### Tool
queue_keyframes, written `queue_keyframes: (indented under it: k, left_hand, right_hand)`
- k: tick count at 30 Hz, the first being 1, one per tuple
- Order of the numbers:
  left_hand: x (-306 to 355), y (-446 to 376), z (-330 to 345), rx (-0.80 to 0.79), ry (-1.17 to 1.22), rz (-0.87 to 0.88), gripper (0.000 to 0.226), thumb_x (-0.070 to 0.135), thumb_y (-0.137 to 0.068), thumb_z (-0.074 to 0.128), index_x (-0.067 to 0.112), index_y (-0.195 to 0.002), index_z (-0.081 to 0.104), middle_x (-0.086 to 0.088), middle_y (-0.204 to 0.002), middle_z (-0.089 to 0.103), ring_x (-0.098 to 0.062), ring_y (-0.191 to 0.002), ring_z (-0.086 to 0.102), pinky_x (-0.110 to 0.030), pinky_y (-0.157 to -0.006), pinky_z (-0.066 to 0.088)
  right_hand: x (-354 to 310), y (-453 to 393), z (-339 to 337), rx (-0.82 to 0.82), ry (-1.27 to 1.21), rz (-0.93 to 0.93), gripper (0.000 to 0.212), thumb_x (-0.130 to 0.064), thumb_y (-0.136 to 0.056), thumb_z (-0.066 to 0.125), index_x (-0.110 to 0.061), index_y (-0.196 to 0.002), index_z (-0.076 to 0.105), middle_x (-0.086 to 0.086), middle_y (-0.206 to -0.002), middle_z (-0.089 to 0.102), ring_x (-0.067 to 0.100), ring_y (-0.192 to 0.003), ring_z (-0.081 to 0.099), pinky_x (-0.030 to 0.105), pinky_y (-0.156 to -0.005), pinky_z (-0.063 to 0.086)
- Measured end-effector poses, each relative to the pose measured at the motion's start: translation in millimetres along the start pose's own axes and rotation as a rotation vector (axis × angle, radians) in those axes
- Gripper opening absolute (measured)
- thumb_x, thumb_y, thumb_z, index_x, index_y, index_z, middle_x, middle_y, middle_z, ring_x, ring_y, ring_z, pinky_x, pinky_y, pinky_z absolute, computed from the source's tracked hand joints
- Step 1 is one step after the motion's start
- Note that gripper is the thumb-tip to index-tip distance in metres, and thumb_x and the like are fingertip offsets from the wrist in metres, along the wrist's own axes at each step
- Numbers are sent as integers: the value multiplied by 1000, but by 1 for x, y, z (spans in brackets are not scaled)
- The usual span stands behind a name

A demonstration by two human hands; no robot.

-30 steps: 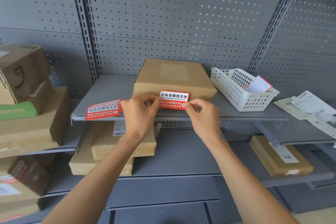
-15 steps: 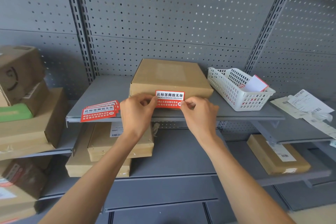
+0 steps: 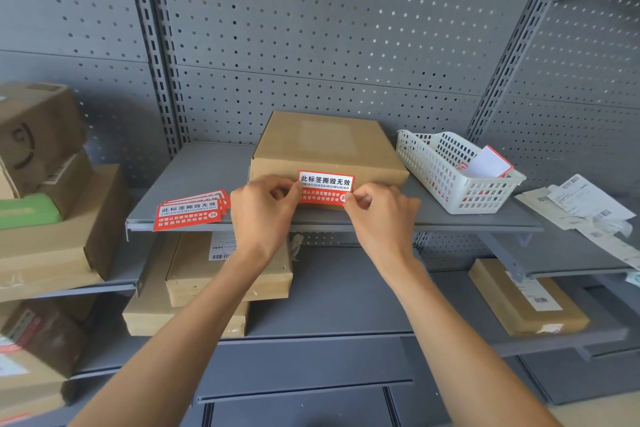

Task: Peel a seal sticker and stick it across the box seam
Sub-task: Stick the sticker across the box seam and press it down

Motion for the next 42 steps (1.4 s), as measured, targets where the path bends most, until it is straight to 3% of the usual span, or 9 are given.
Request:
queue_keyframes:
  k: [8,15,18,20,23,27,32,38,42]
  left_hand:
    - [4,-2,3,-6,-43,34,19,35,-92,73,21,-81,78,11,-59,63,-15,-56,60,-39,-62,57]
    - [12,2,1,11,-60,116,17,32,-93,74,17,-86,79,7,-62,64,-12,-55,59,-39,-60,57]
    - [18,5,-8,58,-42,170,11,25,-92,75,18,-84,76,6,-66,62,-16,-60,57,-43,-65,54]
    - [20,6,-20,136,0,202,7,18,-90,75,19,-84,71,2,-77,62,-22,-75,57,-48,-72,51]
    - [18,-2,-30,212,52,180,15,22,-91,72,16,-103,66,-3,-111,62,-21,-108,53,-42,-93,45]
    - [8,-22,-9,69,18,42,45,44,-94,66,26,-134,58,3,-154,43,-17,-141,35,-32,-105,23]
    - [0,-24,18,-78,26,-3,71,73,-85,56,30,-142,53,5,-168,24,-16,-152,28,-49,-119,32]
    - [9,-25,16,-65,6,40,70,71,-86,60,31,-143,50,7,-171,15,-15,-152,27,-52,-118,36]
    - [34,-30,0,26,5,60,56,61,-92,62,31,-139,54,10,-170,21,-10,-139,42,-36,-107,41]
  right_hand:
    - [2,-5,-1,-11,77,-33,27,-33,-91,65,-21,-67,65,-7,-66,70,18,-68,62,36,-72,32]
    - [7,-6,-7,-38,34,-15,29,-39,-89,73,-18,-70,71,-4,-68,73,23,-63,66,40,-69,53]
    - [13,-4,-18,56,-10,-41,24,-35,-87,75,-18,-74,66,-8,-76,65,18,-69,61,42,-70,53]
    - [17,0,-29,155,-62,-55,17,-33,-87,74,-19,-89,65,-7,-96,59,18,-87,60,44,-81,52]
    - [23,0,-34,215,-65,-49,38,-37,-88,72,-17,-120,61,6,-134,51,29,-123,49,41,-102,39]
    - [23,-11,-14,71,-203,29,64,-51,-93,61,-20,-146,42,8,-167,16,23,-154,17,41,-121,24]
    - [16,-15,2,29,-287,54,65,-57,-95,53,-24,-149,36,2,-170,0,17,-157,10,40,-122,27]
    - [9,-16,-2,70,-249,65,60,-60,-96,50,-28,-145,42,-4,-170,-4,19,-150,20,45,-116,28]
    - [-7,-26,-25,145,-179,30,60,-65,-98,38,-27,-144,48,-3,-170,-2,27,-147,24,50,-113,27]
Point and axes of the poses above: each hand's wrist, its own y-axis away from the middle knuckle, its own z-axis out of the palm, x = y × z, the point moved 9 cm from there along -y, towards the middle knuckle
